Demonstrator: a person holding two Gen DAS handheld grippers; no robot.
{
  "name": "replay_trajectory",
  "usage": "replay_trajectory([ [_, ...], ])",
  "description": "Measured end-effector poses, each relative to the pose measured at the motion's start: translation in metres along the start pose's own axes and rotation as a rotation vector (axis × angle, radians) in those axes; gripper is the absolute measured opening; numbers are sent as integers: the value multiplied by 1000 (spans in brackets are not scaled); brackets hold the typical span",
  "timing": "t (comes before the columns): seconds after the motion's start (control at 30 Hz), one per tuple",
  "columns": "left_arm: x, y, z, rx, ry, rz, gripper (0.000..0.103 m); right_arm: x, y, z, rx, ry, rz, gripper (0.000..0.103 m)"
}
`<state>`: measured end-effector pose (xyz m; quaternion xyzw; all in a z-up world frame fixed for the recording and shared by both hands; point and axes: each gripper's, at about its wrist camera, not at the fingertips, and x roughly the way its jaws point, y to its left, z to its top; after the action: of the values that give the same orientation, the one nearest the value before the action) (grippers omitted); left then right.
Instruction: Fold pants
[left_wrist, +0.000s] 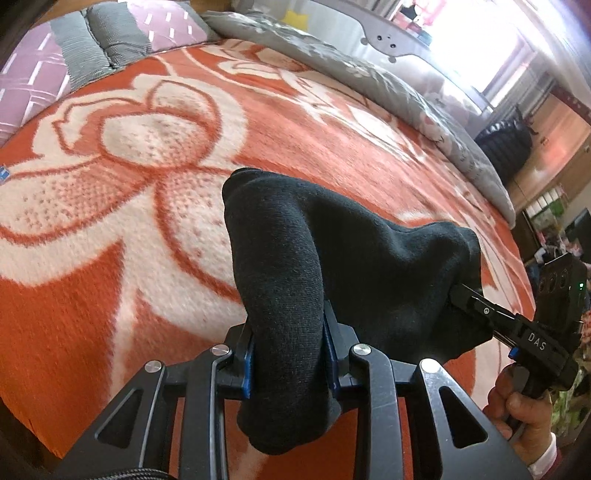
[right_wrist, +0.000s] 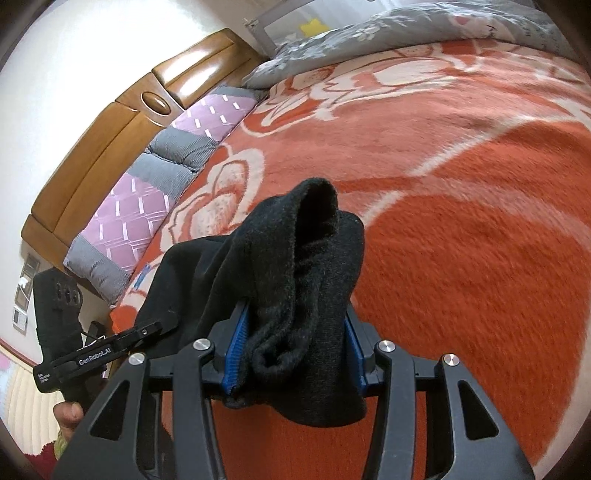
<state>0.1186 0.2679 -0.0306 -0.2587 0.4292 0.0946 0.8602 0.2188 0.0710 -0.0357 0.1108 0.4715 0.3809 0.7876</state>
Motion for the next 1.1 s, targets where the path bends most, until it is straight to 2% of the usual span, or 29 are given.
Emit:
replay_trajectory([
  [0.27, 15, 15, 12, -18, 1, 31, 28, 28, 4, 13, -20, 31, 0, 48],
  [0.47, 36, 29, 7, -31, 43, 47, 30, 46, -4, 10, -21, 82, -26, 52],
  [0.6, 42, 34, 2, -31, 49, 50, 40, 50, -12, 6, -35, 77, -70, 58],
  [0.83, 36, 24, -3, 18, 30, 132, 62, 43, -14, 4, -56, 57, -103, 61],
  [0.9, 32, 20, -6, 28, 22, 152, 64, 38, -9, 3, -77, 45, -128, 63],
  [0.97, 29, 17, -9, 34, 20, 174, 69, 31, -3, 0, -99, 24, -154, 70],
  [1.1, 16, 12, -18, 44, -6, 206, 73, 16, 6, -8, -125, -15, -165, 76],
])
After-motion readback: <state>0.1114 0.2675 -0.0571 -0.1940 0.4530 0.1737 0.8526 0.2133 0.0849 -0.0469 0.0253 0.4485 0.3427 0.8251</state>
